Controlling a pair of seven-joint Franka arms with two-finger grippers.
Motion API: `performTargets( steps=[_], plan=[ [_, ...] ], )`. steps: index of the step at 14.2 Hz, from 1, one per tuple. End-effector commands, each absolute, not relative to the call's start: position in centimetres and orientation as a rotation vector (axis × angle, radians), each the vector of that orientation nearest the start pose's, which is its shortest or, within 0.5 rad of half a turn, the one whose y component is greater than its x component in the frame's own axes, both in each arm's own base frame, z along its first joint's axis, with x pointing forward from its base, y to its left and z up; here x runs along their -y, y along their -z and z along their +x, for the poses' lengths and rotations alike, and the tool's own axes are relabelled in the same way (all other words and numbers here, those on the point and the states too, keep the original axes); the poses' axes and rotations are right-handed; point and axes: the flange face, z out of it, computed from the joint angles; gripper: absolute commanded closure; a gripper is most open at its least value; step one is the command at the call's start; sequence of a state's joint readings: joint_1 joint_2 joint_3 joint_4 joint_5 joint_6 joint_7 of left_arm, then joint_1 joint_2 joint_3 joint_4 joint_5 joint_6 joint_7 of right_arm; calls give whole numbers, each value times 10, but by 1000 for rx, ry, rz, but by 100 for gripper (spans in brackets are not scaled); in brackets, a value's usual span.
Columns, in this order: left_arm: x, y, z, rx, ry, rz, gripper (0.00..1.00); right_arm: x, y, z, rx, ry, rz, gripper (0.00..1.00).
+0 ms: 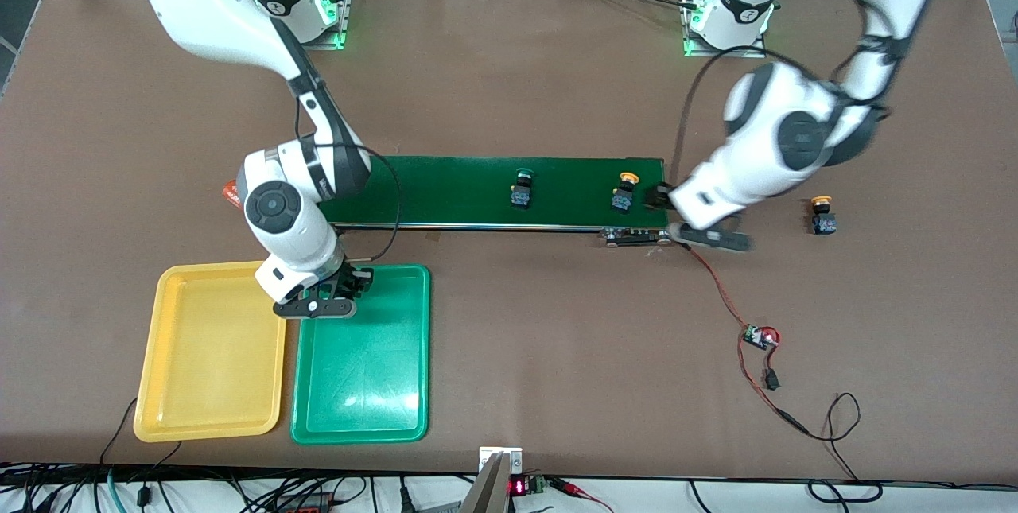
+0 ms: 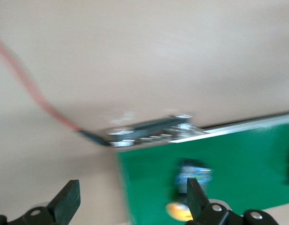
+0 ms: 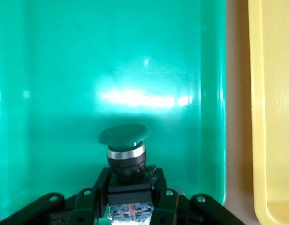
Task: Sort buttons by color to trays
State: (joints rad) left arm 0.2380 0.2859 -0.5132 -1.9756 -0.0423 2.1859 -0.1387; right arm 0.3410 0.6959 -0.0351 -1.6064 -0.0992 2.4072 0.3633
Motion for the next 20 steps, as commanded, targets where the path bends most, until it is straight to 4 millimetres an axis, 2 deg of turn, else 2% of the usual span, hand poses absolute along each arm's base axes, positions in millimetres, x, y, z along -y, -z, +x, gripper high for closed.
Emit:
performTargets(
  steps=[1, 3, 4, 5, 6, 7, 8, 10, 13, 15, 18, 20],
  plan=[
    [46, -330, 587, -244, -121, -3282, 0, -205, -210, 681, 87, 187, -3191, 99],
    [-6, -314, 592, -249, -119, -3212, 0, -206, -202, 687, 94, 190, -3189, 99],
    [-41, -305, 593, -223, -101, -3171, 0, -207, -202, 688, 90, 190, -3188, 99],
    [-68, -297, 593, -195, -86, -3152, 0, -207, -202, 688, 86, 189, -3186, 90],
    [-89, -287, 589, -168, -107, -3151, 0, -207, -202, 688, 86, 189, -3186, 54],
    [-106, -274, 586, -149, -139, -3148, 0, -207, -202, 688, 80, 189, -3185, 33],
    [-112, -262, 583, -163, -167, -3137, 0, -208, -203, 688, 72, 191, -3184, 16],
    [-131, -243, 577, -133, -209, -3144, 0, -213, -208, 686, 85, 187, -3184, 4],
    [-138, -223, 570, -123, -242, -3161, 0, -214, -241, 681, 83, 131, -3201, 0],
    [-140, -218, 567, -141, -242, -3151, 0, -225, -259, 662, 86, 55, -3214, 0],
    [-146, -207, 564, -187, -255, -3123, 0, -243, -279, 613, 116, 9, -3212, 0],
    [-153, -197, 560, -167, -279, -3137, 0, -273, -293, 574, -63, -10, -3196, 0]
  ],
)
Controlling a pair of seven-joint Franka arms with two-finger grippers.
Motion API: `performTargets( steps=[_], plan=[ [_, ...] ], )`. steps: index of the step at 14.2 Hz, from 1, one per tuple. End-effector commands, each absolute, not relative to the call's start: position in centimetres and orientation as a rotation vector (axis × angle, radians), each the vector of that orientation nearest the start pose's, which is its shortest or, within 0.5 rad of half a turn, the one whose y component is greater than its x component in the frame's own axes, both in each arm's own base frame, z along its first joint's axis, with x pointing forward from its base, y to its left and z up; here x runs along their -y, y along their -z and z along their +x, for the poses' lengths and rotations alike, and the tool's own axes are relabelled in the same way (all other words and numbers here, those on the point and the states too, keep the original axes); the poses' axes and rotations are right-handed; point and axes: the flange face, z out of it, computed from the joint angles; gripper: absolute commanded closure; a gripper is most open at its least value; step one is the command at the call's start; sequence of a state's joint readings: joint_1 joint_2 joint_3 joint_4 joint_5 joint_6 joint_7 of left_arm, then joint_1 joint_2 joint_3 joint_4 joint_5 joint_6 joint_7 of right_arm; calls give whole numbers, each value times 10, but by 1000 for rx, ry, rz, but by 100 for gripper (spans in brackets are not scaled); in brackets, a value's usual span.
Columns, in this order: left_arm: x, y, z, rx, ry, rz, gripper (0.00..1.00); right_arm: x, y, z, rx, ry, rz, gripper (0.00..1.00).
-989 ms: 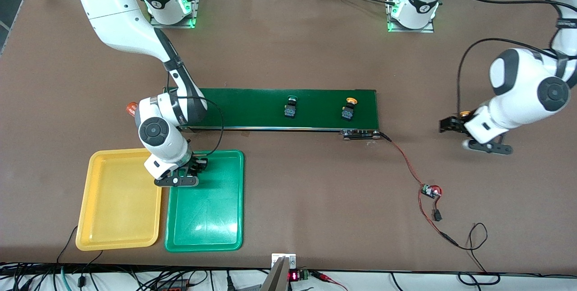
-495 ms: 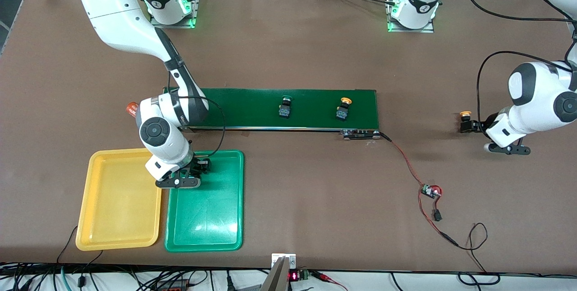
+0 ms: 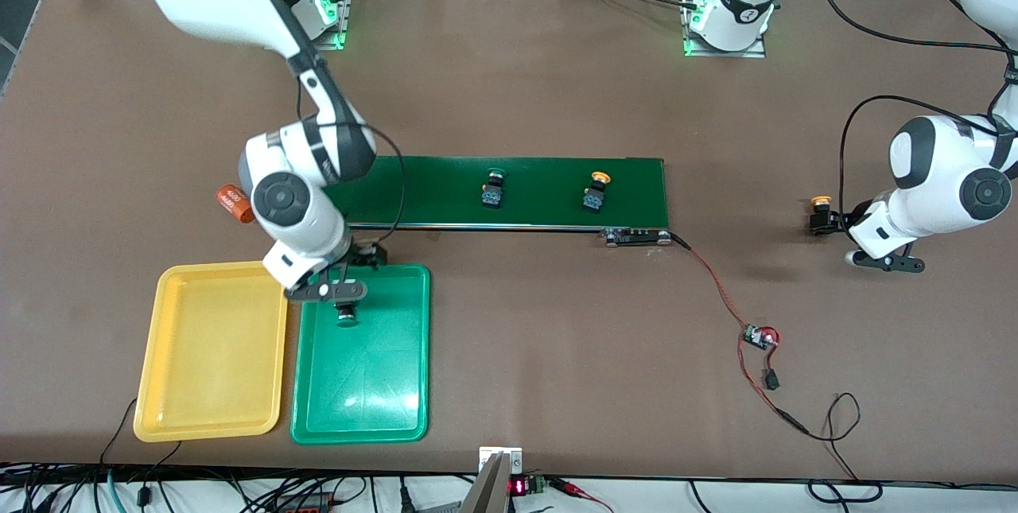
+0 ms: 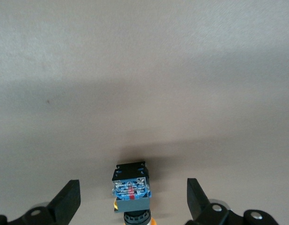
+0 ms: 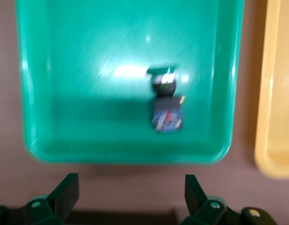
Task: Sort buttons by color to trays
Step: 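Move the right gripper back to the belt end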
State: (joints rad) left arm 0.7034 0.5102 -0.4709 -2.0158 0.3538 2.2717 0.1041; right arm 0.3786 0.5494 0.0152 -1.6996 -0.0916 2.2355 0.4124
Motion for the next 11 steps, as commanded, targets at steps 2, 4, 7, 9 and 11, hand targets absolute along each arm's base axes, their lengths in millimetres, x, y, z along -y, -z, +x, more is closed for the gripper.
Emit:
performTargets(
  steps=[2, 4, 7, 9, 11],
  plan=[
    [-157, -190, 555, -156, -299, -3145, 0, -309, -296, 542, -138, -22, -3195, 0],
    [-163, -185, 550, -173, -311, -3153, 0, -339, -297, 524, -288, -12, -3175, 0],
    [-161, -180, 545, -199, -333, -3159, 1, -371, -294, 503, -312, -16, -3174, 0],
    [-157, -176, 539, -202, -356, -3160, 8, -391, -293, 488, -348, -11, -3169, 0],
    [-156, -175, 539, -205, -358, -3161, 10, -402, -288, 483, -322, -6, -3170, 0]
  ],
)
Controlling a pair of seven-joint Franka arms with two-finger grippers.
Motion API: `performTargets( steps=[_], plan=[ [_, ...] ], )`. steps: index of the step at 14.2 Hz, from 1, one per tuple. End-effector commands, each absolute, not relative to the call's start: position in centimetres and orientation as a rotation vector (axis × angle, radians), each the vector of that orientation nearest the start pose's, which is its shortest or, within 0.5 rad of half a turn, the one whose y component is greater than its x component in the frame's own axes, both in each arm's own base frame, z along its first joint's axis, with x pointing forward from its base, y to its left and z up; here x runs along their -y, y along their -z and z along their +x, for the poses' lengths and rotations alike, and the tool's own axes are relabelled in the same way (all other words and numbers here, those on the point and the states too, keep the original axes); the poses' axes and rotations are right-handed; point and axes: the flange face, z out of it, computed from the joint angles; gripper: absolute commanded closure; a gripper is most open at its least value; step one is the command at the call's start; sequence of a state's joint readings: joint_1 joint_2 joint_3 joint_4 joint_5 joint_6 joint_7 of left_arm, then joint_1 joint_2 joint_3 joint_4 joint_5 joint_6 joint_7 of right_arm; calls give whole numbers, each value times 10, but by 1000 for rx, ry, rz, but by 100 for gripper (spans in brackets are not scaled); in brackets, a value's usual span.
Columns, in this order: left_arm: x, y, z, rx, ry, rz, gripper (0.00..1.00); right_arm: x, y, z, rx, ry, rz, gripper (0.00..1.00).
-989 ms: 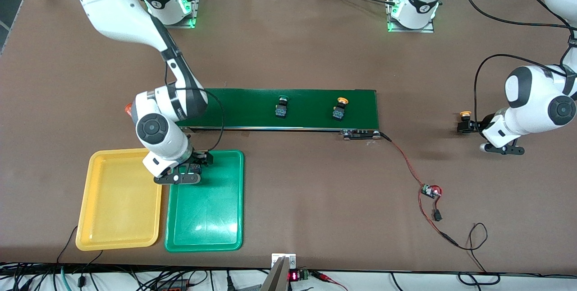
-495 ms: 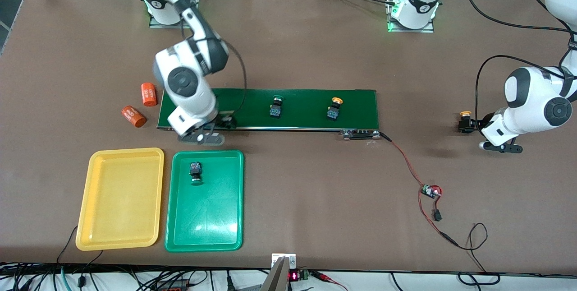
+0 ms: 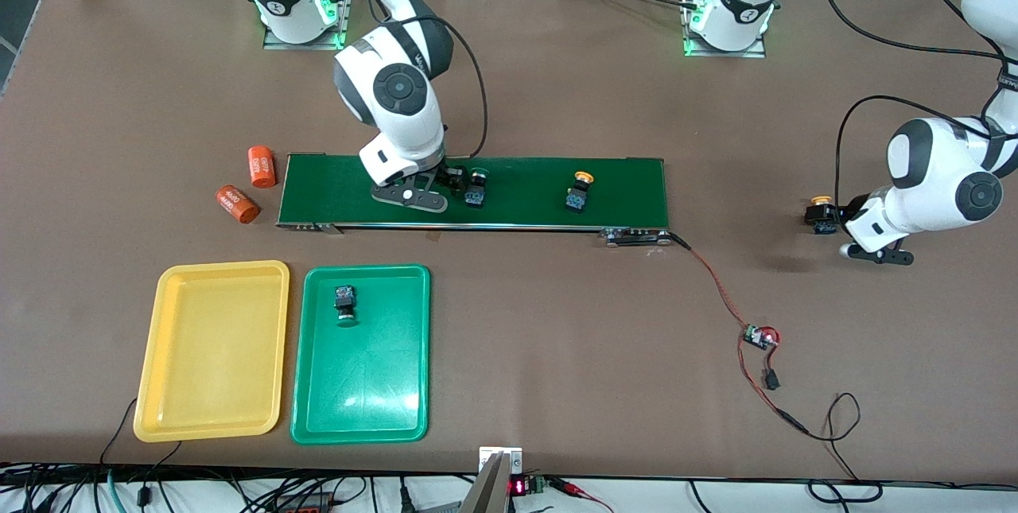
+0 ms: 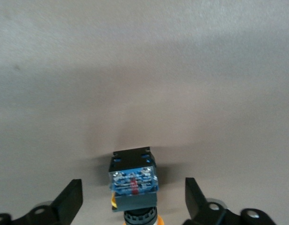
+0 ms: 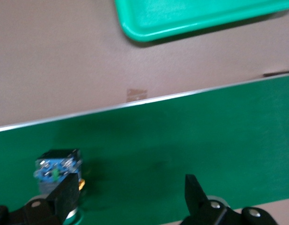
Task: Sort buttons by color to trays
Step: 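Grasp the blue button with the right gripper while the left gripper places another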
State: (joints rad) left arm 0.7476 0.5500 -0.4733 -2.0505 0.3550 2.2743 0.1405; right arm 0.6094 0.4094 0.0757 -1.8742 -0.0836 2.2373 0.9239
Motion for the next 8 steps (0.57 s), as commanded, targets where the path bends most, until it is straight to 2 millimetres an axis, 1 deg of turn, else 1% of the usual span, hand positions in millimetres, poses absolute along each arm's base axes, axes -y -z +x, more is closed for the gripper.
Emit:
performTargets(
  steps=[1, 2, 3, 4, 5, 7, 8],
  plan=[
    [-155, -175, 540, -206, -358, -3159, 13, -405, -287, 482, -306, 8, -3161, 0],
    [-155, -175, 540, -206, -358, -3159, 17, -408, -289, 482, -297, 32, -3144, 0],
    [-155, -174, 539, -214, -362, -3160, 27, -411, -290, 483, -294, 49, -3130, 0],
    [-155, -174, 539, -221, -365, -3160, 50, -413, -287, 483, -291, 55, -3124, 0],
    [-155, -174, 539, -238, -362, -3160, 63, -414, -286, 484, -289, 65, -3116, 0],
    [-155, -175, 539, -292, -359, -3160, 87, -415, -277, 485, -292, 74, -3106, 0],
    [-157, -178, 543, -307, -343, -3157, 93, -417, -270, 485, -292, 74, -3104, 0]
  ],
)
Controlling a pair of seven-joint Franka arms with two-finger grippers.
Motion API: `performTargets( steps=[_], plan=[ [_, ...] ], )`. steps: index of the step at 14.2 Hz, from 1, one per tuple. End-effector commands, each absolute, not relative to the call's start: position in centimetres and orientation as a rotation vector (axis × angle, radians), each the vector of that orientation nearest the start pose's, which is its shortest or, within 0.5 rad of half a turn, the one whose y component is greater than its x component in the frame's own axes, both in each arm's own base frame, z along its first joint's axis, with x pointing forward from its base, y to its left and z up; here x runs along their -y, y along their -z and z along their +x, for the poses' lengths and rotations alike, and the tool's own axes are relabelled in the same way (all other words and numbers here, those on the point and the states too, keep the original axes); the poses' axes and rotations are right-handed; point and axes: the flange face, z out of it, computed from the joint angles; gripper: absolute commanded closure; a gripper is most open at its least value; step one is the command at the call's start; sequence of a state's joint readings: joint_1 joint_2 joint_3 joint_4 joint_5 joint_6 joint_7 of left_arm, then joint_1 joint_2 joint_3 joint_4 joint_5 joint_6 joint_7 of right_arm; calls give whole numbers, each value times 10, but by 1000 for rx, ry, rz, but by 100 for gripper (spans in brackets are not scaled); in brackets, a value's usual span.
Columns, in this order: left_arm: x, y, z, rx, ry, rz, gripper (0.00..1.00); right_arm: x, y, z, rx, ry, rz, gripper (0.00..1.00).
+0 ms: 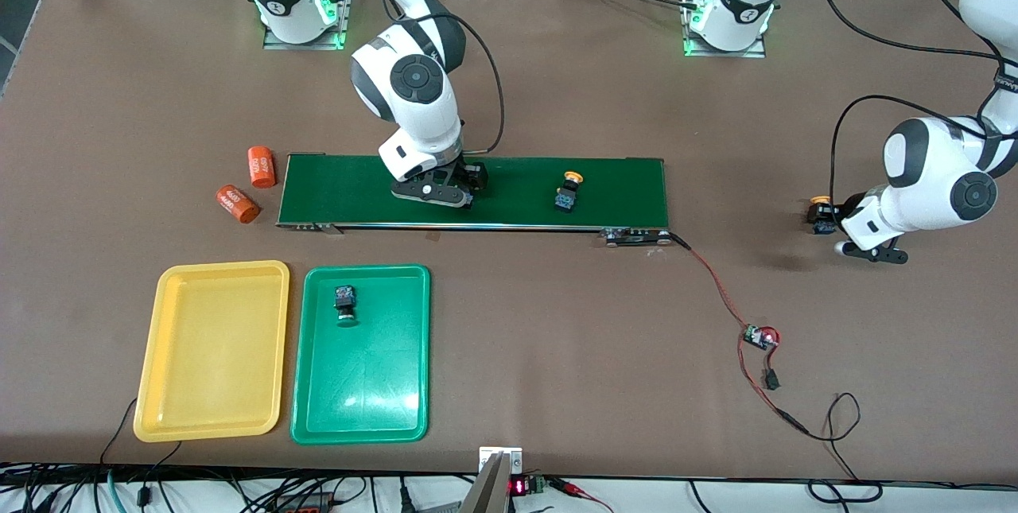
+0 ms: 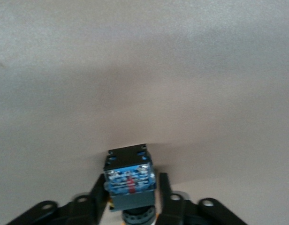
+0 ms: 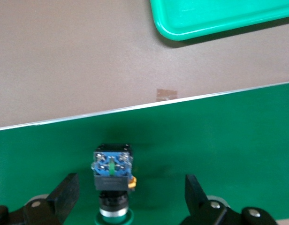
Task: Sort buttons by color to trays
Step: 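Grasp the blue button with the right gripper while the left gripper places another, then place the blue button in the green tray while the left gripper withdraws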
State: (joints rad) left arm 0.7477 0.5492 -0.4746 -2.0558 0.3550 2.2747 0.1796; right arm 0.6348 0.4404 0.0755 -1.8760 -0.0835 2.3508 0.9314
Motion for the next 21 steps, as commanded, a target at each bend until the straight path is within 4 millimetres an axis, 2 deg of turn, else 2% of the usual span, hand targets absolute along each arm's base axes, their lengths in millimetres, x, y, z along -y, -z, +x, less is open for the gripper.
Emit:
performTargets(
  steps=[1, 2, 3, 5, 6, 8, 10, 11, 13, 15, 17, 19, 20, 21],
  plan=[
    [-158, -181, 545, -333, -334, -3153, 97, -418, -263, 484, -289, 69, -3105, 0],
    [-156, -189, 549, -371, -314, -3147, 100, -420, -256, 483, -282, 71, -3103, 0],
    [-151, -200, 553, -378, -287, -3143, 100, -421, -246, 483, -281, 68, -3101, 5],
    [-116, -231, 570, -434, -209, -3132, 100, -423, -236, 482, -258, 73, -3100, 24],
    [-98, -242, 575, -442, -178, -3134, 100, -423, -235, 482, -252, 77, -3100, 38],
    [-37, -266, 585, -496, -138, -3100, 100, -421, -236, 485, -256, 77, -3100, 72],
    [22, -279, 583, -479, -155, -3066, 100, -419, -253, 493, -264, 104, -3082, 95],
    [57, -288, 578, -513, -164, -3039, 100, -416, -265, 499, -280, 105, -3086, 99],
    [117, -294, 568, -586, -190, -3051, 99, -402, -298, 524, -301, 97, -3106, 99],
    [158, -302, 564, -542, -211, -3178, 99, -388, -342, 559, -221, 107, -3118, 99],
    [202, -301, 551, -573, -242, -3217, 99, -366, -369, 591, -103, 154, -3112, 99],
    [244, -299, 533, -492, -266, -3216, 99, -348, -360, 615, 24, 178, -3117, 99],
    [265, -298, 523, -448, -279, -3218, 99, -338, -350, 633, 64, 196, -3111, 99],
    [278, -296, 519, -424, -275, -3224, 99, -334, -342, 645, 91, 238, -3095, 99]
  ],
)
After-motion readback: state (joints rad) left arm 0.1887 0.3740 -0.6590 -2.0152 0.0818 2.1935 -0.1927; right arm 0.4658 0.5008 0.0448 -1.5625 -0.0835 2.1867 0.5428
